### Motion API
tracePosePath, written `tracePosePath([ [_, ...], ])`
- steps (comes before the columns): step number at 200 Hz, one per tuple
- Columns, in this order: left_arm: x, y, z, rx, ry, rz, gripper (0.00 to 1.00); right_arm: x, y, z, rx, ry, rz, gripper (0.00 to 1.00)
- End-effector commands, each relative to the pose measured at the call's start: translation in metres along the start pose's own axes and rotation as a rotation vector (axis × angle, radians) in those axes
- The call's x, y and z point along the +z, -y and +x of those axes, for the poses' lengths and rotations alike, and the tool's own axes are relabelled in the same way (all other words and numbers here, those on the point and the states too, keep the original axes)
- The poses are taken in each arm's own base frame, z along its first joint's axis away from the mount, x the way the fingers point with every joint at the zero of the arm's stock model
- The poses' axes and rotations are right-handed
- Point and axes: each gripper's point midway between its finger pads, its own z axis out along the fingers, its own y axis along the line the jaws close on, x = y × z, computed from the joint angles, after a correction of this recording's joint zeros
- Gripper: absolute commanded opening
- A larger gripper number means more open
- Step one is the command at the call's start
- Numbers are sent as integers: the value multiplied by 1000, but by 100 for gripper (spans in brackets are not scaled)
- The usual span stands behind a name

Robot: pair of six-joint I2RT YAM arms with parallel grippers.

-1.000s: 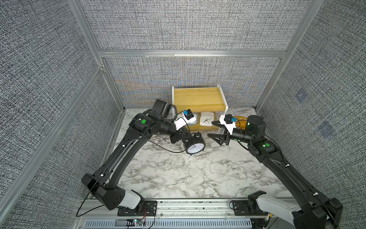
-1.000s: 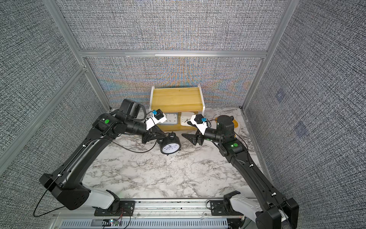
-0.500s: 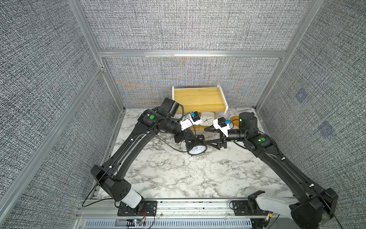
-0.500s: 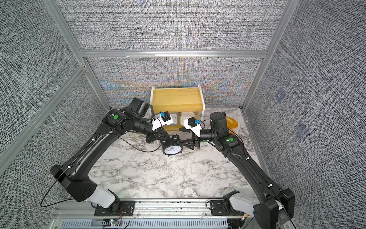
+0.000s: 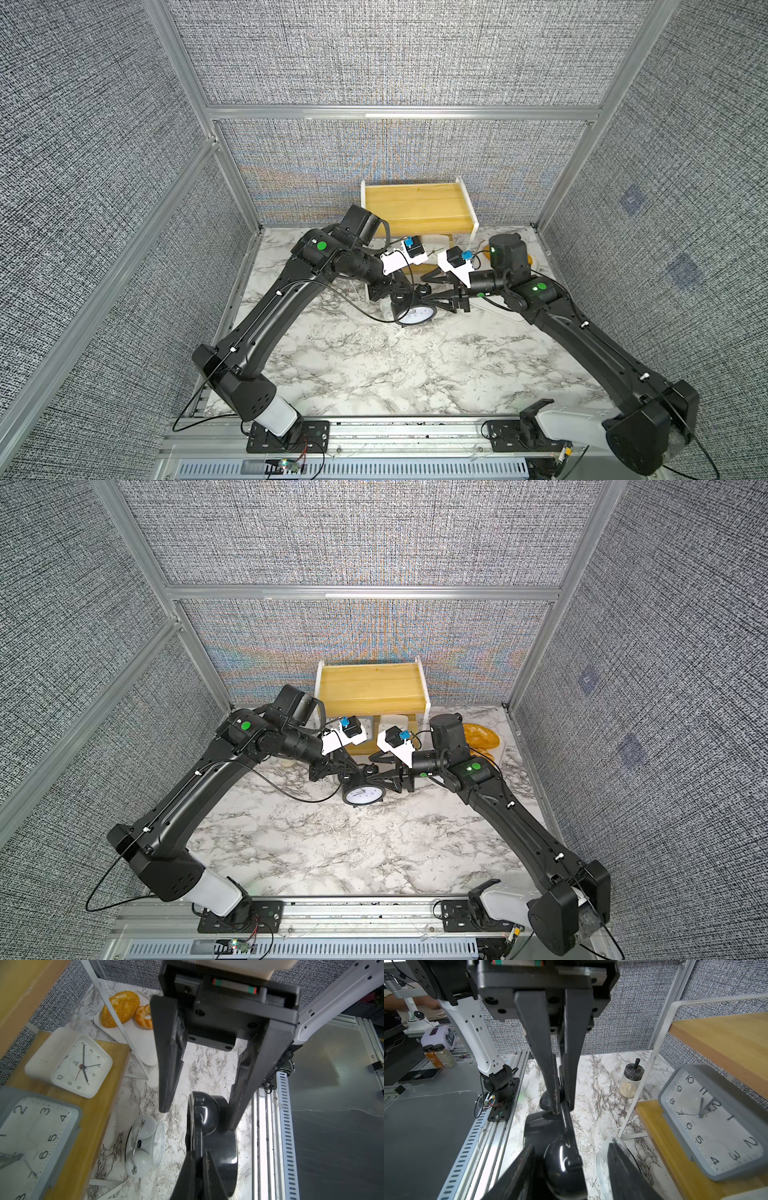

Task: Place the alarm clocks on the shelf by style
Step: Place the alarm on the shelf.

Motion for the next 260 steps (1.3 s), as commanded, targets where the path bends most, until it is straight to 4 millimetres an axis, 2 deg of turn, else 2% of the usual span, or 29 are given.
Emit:
tracePosePath([
  [1,0,1,-4,11,10,7,0,2,-3,0,-1,-4,-15,53],
  [53,0,-3,-5,6,8,-10,0,2,-3,1,-6,-12,-11,37],
  [83,-1,-3,-5,11,11,-20,8,0,-3,1,-7,-11,-1,32],
  [120,-4,-5,-6,21,22,-48,38,-1,-2,-2,-10,-6,9,30],
  [146,-9,-16,-6,7,39,-133,65,-4,2,-3,-5,0,44,27],
  [157,-13,-20,-5,1,58,-163,73,-6,3,-3,-1,7,52,27],
  [179,-23,-24,-5,-12,131,-205,81,-10,3,-6,-3,19,64,27],
  [209,-38,-23,-1,-38,270,-189,83,-14,1,-9,-4,30,70,25],
  [260,-40,8,2,74,415,-30,81,-19,-14,-20,-22,70,21,24],
])
